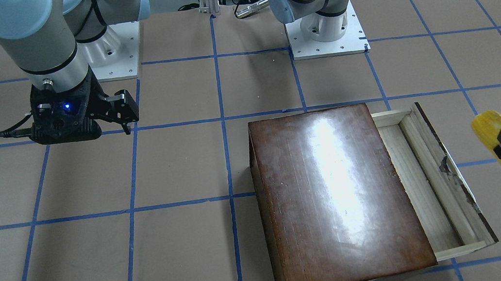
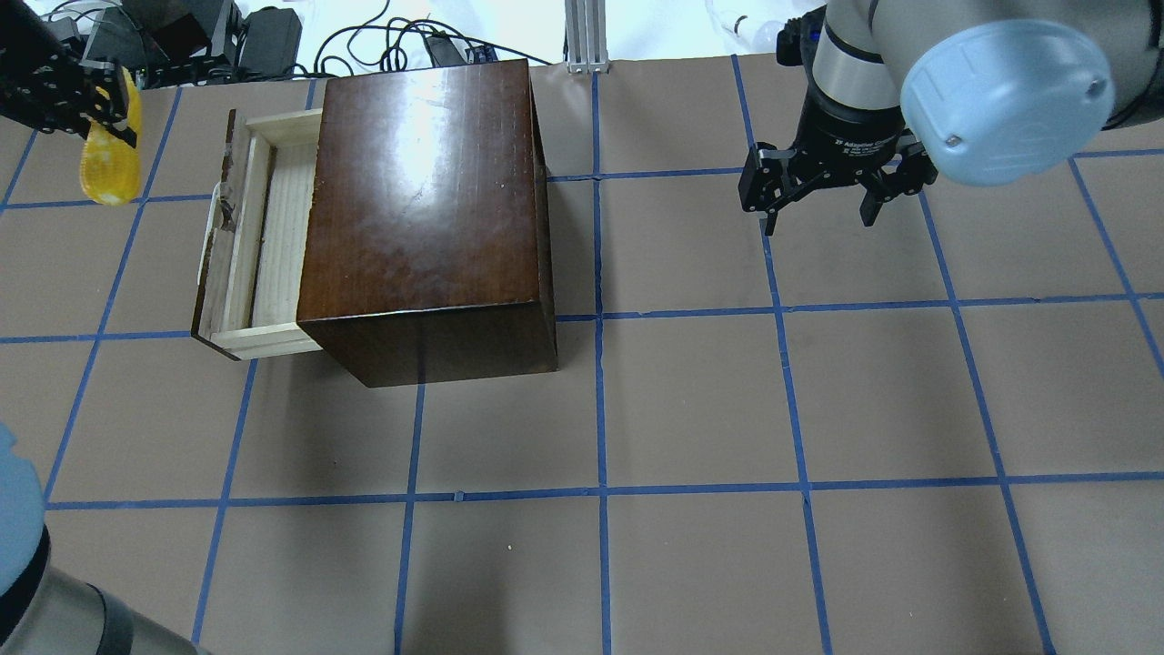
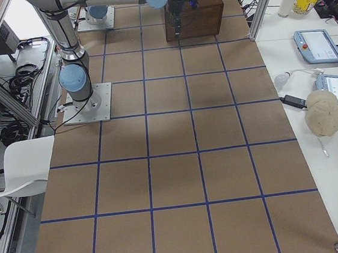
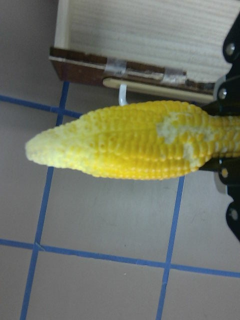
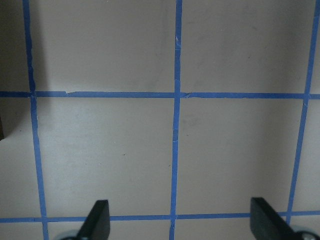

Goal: Open drawer and put corn inside
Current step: 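Lift the corn and carry it with the left gripper over the drawer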

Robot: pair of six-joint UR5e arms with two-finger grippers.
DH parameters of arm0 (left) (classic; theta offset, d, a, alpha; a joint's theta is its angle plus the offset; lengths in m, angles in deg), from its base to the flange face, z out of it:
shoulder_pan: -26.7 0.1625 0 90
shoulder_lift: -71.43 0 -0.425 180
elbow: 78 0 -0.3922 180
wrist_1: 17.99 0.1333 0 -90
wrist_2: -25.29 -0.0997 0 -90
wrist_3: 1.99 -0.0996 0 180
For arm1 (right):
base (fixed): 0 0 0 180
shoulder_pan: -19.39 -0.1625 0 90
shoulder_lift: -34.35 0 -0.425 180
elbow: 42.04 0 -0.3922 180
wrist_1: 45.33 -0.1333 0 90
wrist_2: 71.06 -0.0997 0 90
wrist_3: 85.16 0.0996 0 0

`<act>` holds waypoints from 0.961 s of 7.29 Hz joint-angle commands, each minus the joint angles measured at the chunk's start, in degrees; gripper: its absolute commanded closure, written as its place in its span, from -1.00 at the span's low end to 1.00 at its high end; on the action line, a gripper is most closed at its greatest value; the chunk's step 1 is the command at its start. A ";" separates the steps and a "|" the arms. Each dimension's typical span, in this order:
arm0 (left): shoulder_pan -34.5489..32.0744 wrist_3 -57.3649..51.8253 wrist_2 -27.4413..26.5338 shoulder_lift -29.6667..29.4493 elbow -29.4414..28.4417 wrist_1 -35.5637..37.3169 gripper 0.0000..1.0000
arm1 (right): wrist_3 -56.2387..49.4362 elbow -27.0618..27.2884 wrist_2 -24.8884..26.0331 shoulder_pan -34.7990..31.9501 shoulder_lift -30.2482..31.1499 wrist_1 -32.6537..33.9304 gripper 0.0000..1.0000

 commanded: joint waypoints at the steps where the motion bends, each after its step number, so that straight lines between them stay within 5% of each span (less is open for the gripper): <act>1: -4.56 -0.18 0.47 -0.94 1.11 -0.81 1.00 | 0.00 0.00 -0.02 0.00 0.00 -0.02 -1.00; 7: -4.66 -2.47 4.96 -3.59 8.14 3.67 1.00 | 0.00 0.00 0.15 0.00 0.00 -0.02 -1.00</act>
